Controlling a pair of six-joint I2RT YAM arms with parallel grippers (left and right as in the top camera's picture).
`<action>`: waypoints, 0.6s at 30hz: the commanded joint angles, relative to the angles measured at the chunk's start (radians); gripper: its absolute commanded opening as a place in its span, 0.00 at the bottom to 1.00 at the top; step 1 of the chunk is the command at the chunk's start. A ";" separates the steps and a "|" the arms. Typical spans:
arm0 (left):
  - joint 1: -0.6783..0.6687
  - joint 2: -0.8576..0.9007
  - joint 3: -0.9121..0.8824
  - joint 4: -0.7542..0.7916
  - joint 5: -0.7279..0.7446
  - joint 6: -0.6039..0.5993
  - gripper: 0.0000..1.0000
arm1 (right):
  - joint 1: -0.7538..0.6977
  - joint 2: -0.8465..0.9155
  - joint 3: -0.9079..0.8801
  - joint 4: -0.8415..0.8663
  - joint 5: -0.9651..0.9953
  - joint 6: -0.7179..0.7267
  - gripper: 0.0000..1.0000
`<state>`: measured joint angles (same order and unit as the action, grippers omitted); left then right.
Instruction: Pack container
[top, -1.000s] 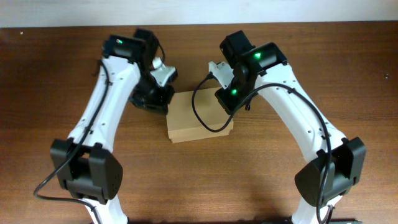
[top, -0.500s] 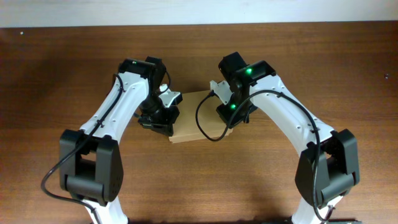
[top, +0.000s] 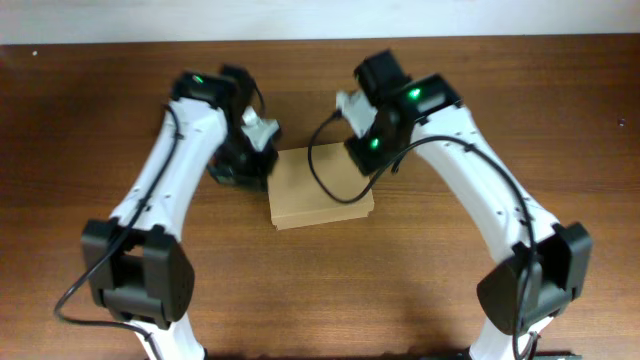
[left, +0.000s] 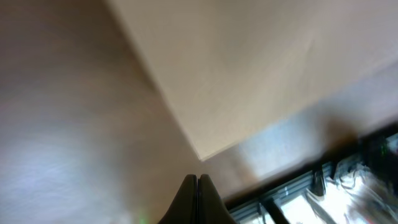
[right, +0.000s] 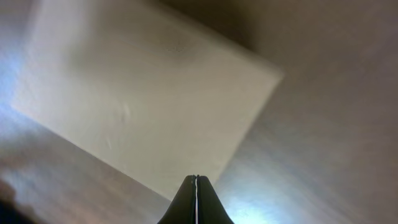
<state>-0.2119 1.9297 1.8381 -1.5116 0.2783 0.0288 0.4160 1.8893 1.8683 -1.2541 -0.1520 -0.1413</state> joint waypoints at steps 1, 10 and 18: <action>0.048 -0.039 0.170 -0.011 -0.138 -0.057 0.02 | -0.050 -0.044 0.111 -0.028 0.078 0.031 0.04; 0.181 -0.041 0.476 0.001 -0.302 -0.063 0.10 | -0.216 -0.045 0.266 -0.052 0.087 0.057 0.04; 0.270 -0.041 0.681 0.050 -0.424 -0.032 0.11 | -0.370 -0.048 0.547 -0.082 0.105 0.072 0.04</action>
<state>0.0368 1.9160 2.4390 -1.4738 -0.0551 -0.0196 0.0784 1.8618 2.3081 -1.3327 -0.0669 -0.0814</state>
